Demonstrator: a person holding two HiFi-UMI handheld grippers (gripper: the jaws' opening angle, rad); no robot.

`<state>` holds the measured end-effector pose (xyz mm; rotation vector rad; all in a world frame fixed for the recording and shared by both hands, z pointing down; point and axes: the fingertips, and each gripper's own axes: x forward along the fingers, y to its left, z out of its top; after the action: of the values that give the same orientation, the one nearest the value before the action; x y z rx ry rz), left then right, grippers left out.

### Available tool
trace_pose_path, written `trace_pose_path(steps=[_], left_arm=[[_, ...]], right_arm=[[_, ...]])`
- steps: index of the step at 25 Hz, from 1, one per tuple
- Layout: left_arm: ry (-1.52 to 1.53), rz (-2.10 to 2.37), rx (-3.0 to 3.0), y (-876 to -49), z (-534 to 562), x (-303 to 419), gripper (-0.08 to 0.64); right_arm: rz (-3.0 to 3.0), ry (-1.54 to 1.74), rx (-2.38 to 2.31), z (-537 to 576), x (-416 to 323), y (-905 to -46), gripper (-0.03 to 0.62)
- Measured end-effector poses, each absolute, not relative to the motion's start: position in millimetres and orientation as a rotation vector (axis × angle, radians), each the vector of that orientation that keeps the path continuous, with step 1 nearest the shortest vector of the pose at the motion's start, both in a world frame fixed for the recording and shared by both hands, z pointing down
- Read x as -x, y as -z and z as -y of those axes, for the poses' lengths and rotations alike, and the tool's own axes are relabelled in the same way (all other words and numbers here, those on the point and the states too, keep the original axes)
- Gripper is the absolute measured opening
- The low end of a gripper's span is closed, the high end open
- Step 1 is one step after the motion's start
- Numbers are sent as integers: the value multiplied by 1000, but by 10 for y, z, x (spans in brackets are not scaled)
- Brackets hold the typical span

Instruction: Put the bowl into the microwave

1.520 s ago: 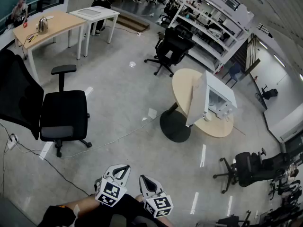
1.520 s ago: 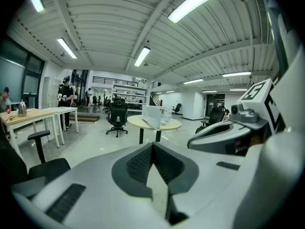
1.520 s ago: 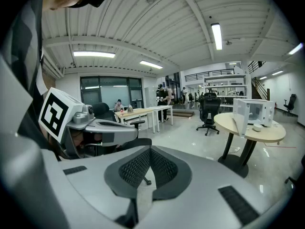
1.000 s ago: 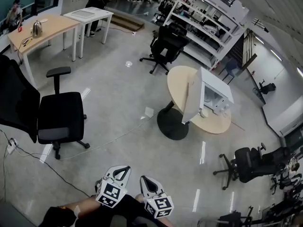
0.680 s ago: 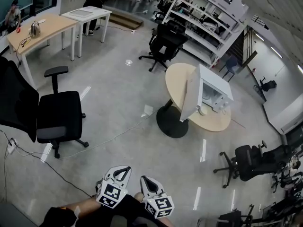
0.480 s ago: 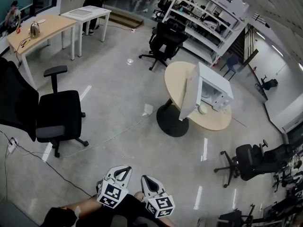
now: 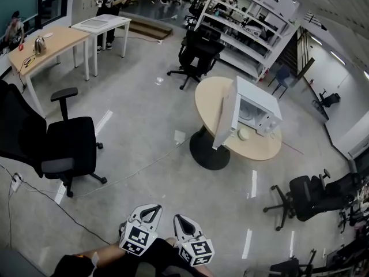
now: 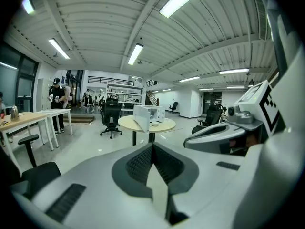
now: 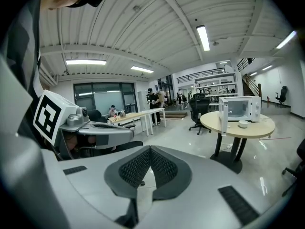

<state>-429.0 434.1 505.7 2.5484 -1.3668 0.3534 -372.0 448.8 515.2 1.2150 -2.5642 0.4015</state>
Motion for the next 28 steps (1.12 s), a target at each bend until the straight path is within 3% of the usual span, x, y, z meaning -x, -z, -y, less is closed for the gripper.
trace_pose_path(steps=[28], left_arm=[[-398, 1383, -2550, -4990, -3811, 2625, 48]], right_arm=[[2576, -443, -1297, -3945, 1982, -5095, 15]])
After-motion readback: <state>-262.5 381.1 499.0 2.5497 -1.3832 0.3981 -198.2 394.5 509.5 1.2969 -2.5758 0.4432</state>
